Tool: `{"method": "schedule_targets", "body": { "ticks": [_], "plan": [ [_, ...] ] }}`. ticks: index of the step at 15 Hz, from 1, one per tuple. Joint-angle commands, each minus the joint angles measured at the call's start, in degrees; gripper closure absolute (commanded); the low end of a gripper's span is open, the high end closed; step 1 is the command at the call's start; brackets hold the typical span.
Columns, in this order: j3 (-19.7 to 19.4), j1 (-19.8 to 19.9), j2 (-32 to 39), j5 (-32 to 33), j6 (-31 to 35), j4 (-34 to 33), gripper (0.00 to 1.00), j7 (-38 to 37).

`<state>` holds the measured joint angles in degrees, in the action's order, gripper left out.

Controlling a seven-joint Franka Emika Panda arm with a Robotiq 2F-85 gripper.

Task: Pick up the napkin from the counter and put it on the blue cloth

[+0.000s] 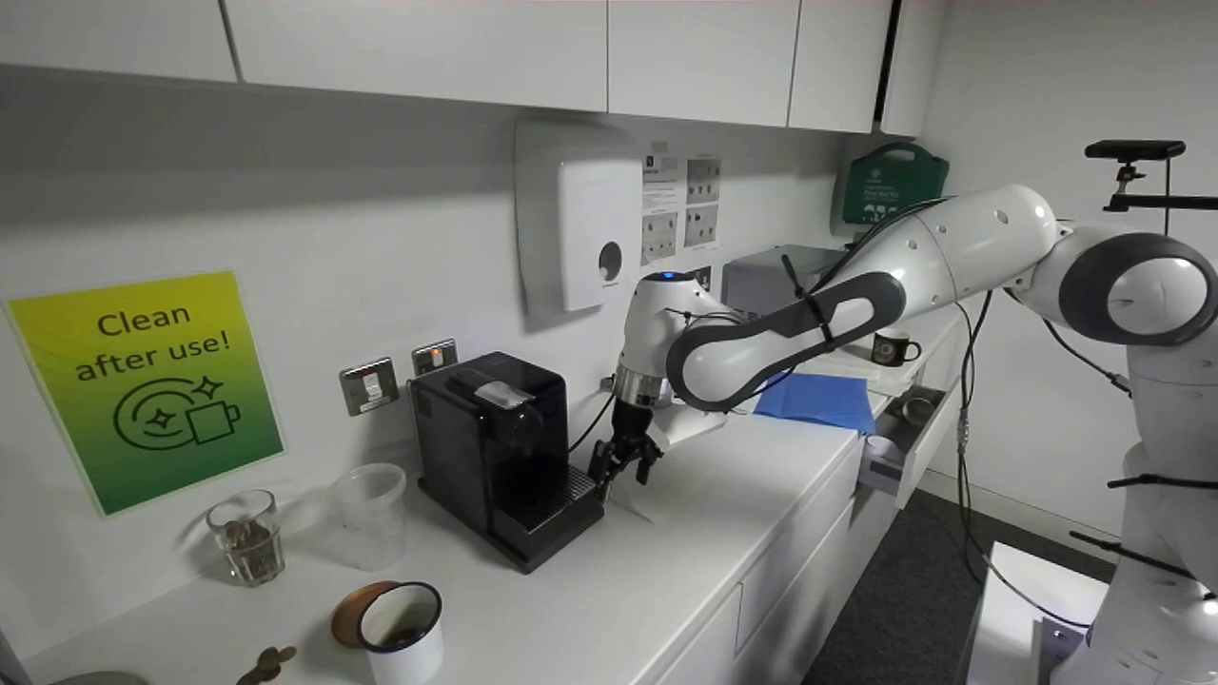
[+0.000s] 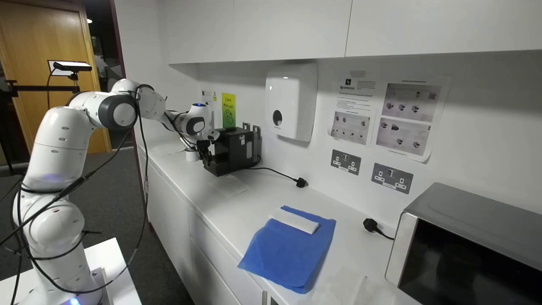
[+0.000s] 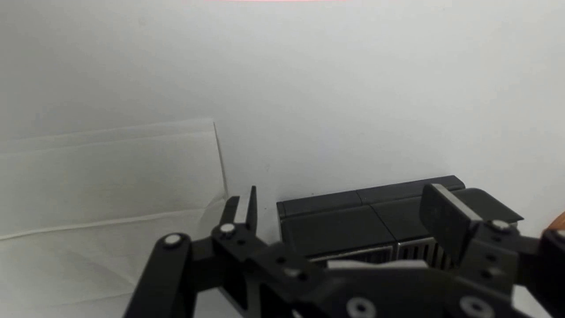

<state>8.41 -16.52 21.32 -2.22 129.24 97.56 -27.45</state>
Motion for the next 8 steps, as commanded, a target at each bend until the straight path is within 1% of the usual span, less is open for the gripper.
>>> {"method": "schedule_targets", "body": {
  "ticks": [1,4,8],
  "plan": [
    [-1.42,-0.5,0.34,1.04,-4.08,-2.41,0.0,-1.6],
    [-2.2,-0.19,-0.36,1.36,-5.06,-1.56,0.0,-1.34],
    [-3.09,0.09,-0.69,2.33,-8.44,-0.79,0.0,-0.72]
  ]
}}
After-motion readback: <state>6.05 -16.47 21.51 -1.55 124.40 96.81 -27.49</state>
